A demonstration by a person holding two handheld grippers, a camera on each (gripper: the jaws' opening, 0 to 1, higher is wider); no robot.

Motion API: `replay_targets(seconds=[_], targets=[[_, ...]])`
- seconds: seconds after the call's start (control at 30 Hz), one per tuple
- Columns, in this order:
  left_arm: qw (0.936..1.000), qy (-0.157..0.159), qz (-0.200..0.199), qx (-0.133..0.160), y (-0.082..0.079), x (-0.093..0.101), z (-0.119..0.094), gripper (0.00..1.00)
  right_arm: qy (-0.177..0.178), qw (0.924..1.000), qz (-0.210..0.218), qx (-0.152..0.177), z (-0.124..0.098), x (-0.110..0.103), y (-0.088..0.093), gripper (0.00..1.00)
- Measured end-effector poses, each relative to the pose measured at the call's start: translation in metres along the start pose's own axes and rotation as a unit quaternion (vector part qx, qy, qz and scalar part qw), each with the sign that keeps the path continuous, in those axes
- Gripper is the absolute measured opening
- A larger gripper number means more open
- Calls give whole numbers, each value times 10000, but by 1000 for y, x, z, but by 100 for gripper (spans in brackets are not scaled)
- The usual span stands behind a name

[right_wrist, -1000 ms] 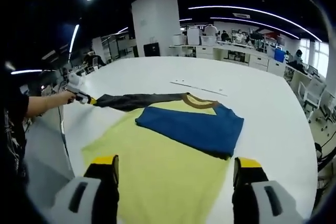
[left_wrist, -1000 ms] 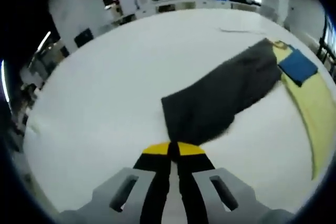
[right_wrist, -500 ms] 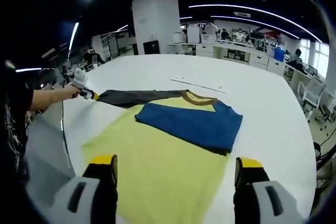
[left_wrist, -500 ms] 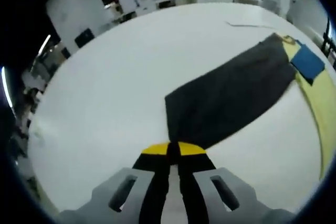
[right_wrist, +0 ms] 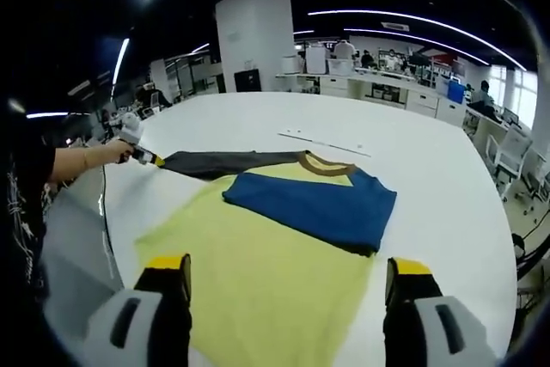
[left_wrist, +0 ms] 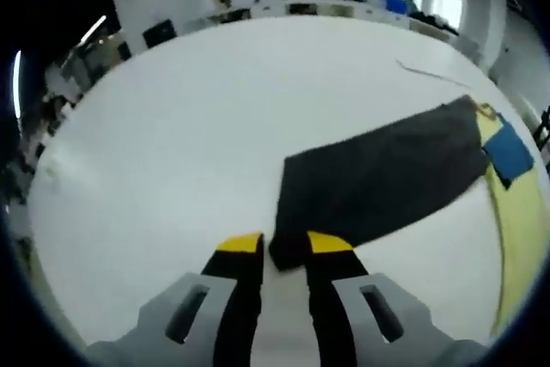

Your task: Fold the garment on the visible template until the final outline fits inside the template.

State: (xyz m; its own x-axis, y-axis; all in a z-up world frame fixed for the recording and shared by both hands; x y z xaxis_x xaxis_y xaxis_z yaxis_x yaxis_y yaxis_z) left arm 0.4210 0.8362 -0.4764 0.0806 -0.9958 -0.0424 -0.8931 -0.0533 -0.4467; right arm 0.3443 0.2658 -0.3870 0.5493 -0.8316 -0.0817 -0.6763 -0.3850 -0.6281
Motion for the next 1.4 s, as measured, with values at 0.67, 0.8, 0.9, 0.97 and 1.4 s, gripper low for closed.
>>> replay_targets(seconds=[0.67,0.8,0.9,0.97,1.4], targets=[[9994,148,-319,65,-9,10,-5,0,1,10000,-1,7,-5,-3,7,97],[9994,195,-241,157,-16,14,-13,0,-26,10000,-19,25,-4,-5,6,98],[9991,268,-96,319,-25,22,-21,0,-41,10000,-27,30,-3,-7,5,98],[9986,339,-32,407,-31,29,-26,0,-49,10000,-38,37,-4,-8,5,98],[9927,933,362,680,-59,78,-48,0,-98,9997,-188,76,-10,-11,3,99]])
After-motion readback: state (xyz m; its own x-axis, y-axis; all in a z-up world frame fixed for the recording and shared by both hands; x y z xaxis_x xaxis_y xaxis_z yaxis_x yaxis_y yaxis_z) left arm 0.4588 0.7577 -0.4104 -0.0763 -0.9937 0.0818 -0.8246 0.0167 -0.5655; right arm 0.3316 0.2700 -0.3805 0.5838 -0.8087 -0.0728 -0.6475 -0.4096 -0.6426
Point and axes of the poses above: the point that each gripper's makers call its tool centre point, and the gripper's own axes: z roughly forward along the fingers, x roughly to its right, y roughly out of its underside, the point moved 7 cm from there along -z, roughly backward along the fingers, and after that the axes turned 14 degrees about -x, right-handed, at the moved point
